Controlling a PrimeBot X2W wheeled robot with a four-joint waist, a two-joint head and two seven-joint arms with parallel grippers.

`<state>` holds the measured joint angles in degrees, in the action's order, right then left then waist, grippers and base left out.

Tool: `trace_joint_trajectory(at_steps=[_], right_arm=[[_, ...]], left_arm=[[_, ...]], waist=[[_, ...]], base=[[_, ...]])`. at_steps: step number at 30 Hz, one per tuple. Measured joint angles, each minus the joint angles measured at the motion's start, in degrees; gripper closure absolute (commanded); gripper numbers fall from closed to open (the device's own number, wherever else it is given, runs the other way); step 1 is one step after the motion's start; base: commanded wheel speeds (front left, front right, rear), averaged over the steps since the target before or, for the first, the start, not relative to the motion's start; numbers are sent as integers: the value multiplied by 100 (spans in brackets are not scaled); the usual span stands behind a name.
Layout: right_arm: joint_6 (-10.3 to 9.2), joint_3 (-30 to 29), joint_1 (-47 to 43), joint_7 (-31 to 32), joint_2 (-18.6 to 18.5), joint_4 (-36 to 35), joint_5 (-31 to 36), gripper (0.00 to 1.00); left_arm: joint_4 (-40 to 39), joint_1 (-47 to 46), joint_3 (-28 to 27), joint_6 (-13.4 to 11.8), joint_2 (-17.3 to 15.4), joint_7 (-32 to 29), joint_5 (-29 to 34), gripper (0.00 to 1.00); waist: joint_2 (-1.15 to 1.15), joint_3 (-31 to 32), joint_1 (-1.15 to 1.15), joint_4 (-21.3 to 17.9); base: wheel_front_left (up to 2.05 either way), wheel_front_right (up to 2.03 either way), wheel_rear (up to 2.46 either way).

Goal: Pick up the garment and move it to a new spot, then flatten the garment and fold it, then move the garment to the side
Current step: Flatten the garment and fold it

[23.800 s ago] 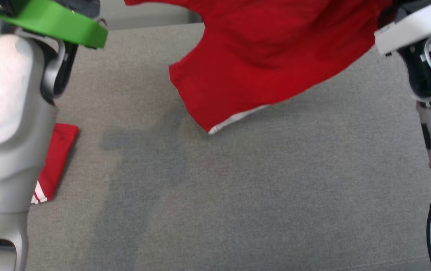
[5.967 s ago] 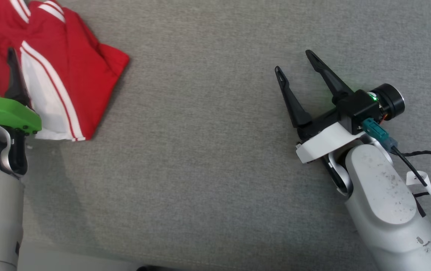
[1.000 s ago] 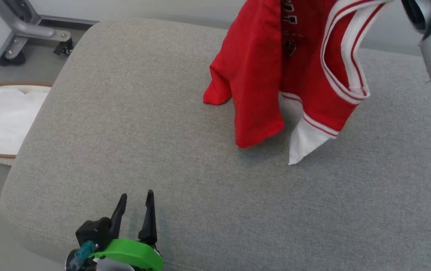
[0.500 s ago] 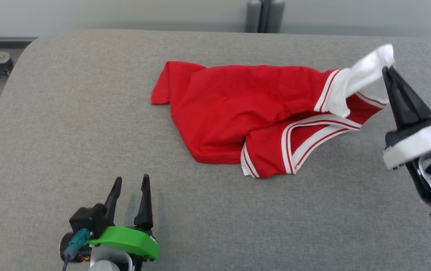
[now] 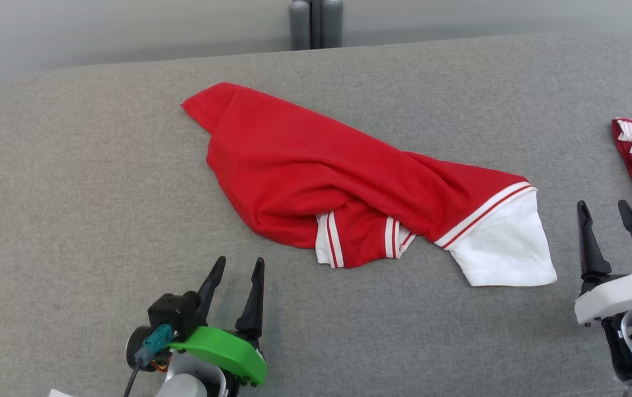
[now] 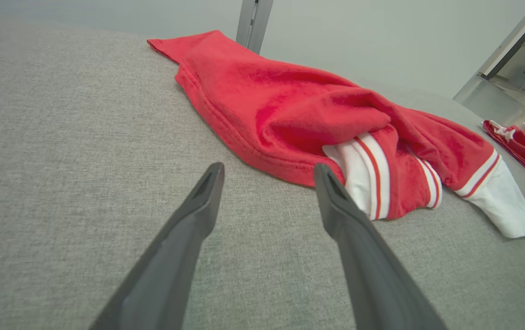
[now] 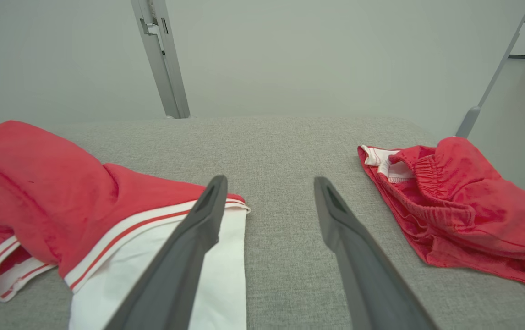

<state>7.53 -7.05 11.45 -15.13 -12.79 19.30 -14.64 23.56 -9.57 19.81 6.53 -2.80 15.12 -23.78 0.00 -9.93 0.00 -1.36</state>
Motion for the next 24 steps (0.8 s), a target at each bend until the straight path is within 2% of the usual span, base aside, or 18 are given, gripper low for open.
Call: trace_joint_trajectory(at_steps=[7,15,19,20,21,22,24], right_arm=[[0,-29,98,0,303,-337,122,0],[0,141,427,-1,386,-485,171,0],[0,244,481,-1,409,-479,215,0],[0,260,487,0,417,-471,222,0],[0,282,501,0,434,-464,226,0],[0,293,509,0,441,-459,234,0],[0,300,518,0,442,-442,263,0]], left_arm=[[444,-431,291,51,0,0,-163,0],[754,-1122,494,57,2,0,-143,0],[1254,-1319,738,52,4,8,-166,0],[1378,-1362,769,29,5,16,-203,11],[1550,-1436,805,-26,0,35,-298,65],[1627,-1500,838,-57,2,43,-310,100],[1759,-1600,857,-125,-3,58,-402,100]], waist=[[0,-269,0,-124],[0,-656,0,-297],[0,-801,0,-434],[0,-819,0,-467],[0,-840,0,-516],[0,-851,0,-546],[0,-858,0,-606]], base=[[0,0,0],[0,0,0],[0,0,0],[0,0,0],[0,0,0],[0,0,0],[0,0,0]])
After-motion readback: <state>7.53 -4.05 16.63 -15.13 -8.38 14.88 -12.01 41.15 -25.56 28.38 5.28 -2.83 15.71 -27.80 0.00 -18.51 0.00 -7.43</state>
